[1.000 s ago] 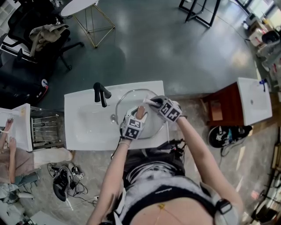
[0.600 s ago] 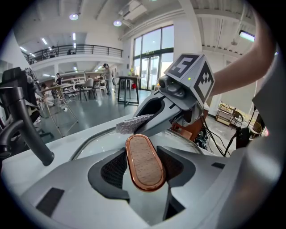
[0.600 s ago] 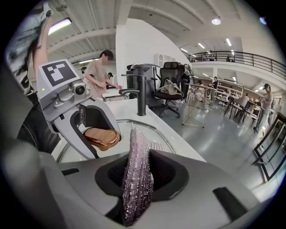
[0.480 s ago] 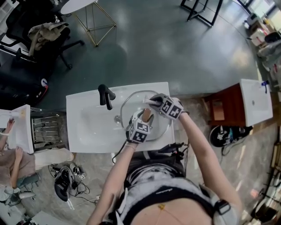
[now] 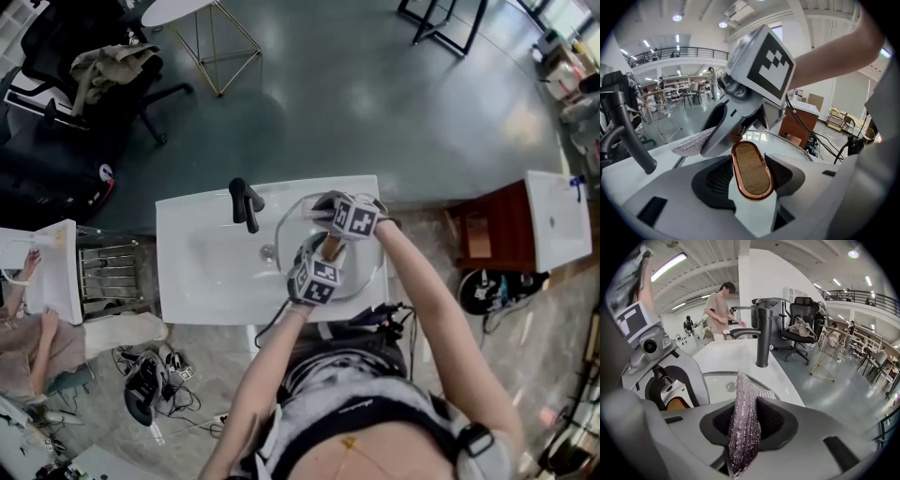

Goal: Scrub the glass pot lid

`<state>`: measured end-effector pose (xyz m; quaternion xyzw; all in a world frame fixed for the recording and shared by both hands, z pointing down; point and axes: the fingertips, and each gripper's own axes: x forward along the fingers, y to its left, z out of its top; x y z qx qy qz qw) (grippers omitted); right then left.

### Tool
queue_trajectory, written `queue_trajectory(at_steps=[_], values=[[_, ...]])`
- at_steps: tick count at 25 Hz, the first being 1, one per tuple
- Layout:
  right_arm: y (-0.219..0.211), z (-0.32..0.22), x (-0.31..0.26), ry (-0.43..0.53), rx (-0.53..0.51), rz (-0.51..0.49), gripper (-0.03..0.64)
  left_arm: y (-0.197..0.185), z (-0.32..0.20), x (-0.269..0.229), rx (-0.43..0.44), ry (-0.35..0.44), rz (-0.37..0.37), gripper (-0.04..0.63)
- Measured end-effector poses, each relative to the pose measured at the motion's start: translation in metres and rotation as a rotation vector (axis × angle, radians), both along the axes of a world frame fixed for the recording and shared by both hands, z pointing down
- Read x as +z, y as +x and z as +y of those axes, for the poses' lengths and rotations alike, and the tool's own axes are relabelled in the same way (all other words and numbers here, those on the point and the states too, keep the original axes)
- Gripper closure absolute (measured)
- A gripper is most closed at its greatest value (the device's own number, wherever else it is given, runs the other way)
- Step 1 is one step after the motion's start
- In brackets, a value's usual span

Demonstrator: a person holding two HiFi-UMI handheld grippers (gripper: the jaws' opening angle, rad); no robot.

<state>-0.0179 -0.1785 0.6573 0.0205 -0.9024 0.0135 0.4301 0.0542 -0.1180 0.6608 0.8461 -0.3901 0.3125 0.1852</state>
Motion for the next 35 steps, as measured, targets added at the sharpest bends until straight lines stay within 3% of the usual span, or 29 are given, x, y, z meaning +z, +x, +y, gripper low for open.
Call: queue_trajectory(at_steps=[8,12,23,35], values=[[-0.053,0.022,0.002,-0.045,-0.167,0.037,0.520,0.000,0.001,0.001,0.000,0.006,-0.008,0.371],[-0.064,0.027,0.006,-0.042,-0.195,0.052,0.520,0.002,0.003,0.000,0.006,-0.005,0.003,0.371],[-0.049,0.010,0.005,0.016,-0.082,0.027,0.520,-0.003,0.001,0.002,-0.005,0.008,-0.004,0.371],[0.022,-0.009,-0.001,0.037,0.197,-0.047,0.518,-0.004,0.003,0.002,0.005,-0.001,0.000,0.371]])
